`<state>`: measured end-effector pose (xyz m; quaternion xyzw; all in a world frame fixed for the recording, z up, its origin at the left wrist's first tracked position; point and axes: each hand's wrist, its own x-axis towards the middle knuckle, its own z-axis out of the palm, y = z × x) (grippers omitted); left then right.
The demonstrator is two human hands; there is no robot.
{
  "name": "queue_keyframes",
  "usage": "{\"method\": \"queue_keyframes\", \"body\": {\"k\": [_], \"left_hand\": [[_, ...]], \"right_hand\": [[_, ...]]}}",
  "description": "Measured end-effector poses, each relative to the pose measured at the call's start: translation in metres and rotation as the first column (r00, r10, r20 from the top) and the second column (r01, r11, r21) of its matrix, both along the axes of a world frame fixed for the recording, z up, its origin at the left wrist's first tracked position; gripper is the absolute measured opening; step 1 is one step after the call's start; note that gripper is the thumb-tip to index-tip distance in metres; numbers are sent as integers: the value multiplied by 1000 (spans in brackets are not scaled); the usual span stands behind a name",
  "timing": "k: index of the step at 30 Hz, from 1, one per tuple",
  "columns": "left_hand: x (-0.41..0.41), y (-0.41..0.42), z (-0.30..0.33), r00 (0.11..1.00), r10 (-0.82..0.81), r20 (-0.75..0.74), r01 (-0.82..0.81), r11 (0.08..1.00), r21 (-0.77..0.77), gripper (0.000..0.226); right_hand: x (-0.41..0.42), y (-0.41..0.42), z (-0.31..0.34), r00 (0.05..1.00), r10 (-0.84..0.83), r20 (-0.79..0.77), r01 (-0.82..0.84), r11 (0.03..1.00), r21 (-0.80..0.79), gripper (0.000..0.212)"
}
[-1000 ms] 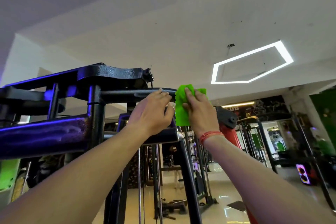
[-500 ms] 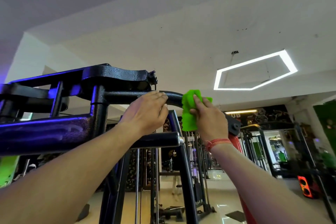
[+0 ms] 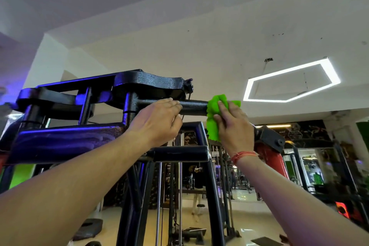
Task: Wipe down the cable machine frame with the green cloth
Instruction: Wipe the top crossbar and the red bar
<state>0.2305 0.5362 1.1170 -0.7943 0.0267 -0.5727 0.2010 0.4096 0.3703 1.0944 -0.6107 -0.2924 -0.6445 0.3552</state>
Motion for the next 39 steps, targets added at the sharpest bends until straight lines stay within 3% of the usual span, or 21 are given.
{"method": "queue_keyframes", "body": {"k": [5, 10, 16, 21, 26, 31, 35, 39], "left_hand": [[-19, 18, 5, 1000, 4, -5, -4, 1000, -13, 49], [-44, 47, 4, 1000, -7, -28, 7, 1000, -2, 50], [-67, 88, 1, 999, -16, -34, 16, 1000, -14, 49], [-80, 120, -11, 995, -95, -41, 90, 991, -99, 50], [-84, 147, -20, 985, -152, -86, 136, 977, -167, 59], [-96, 168, -36, 973, -187, -131, 162, 969, -186, 55], [-100, 183, -43, 976, -178, -127, 153, 971, -184, 50], [-103, 191, -46, 980, -158, -125, 132, 972, -195, 52]], "right_hand": [[-21, 34, 21, 976, -29, 218, 75, 976, -206, 46], [-34, 53, 10, 997, 19, 76, -19, 1000, 6, 43], [-63, 84, 20, 976, -97, 193, 139, 967, -215, 45], [-85, 111, 5, 1000, -21, 13, 21, 1000, 11, 41], [-114, 148, 16, 964, -7, 264, 78, 963, -259, 40], [-137, 156, 14, 996, 62, 60, -53, 989, -136, 38], [-142, 149, 15, 984, 51, 168, 7, 945, -327, 37], [-147, 142, 31, 977, 43, 209, 44, 916, -398, 36]]}}
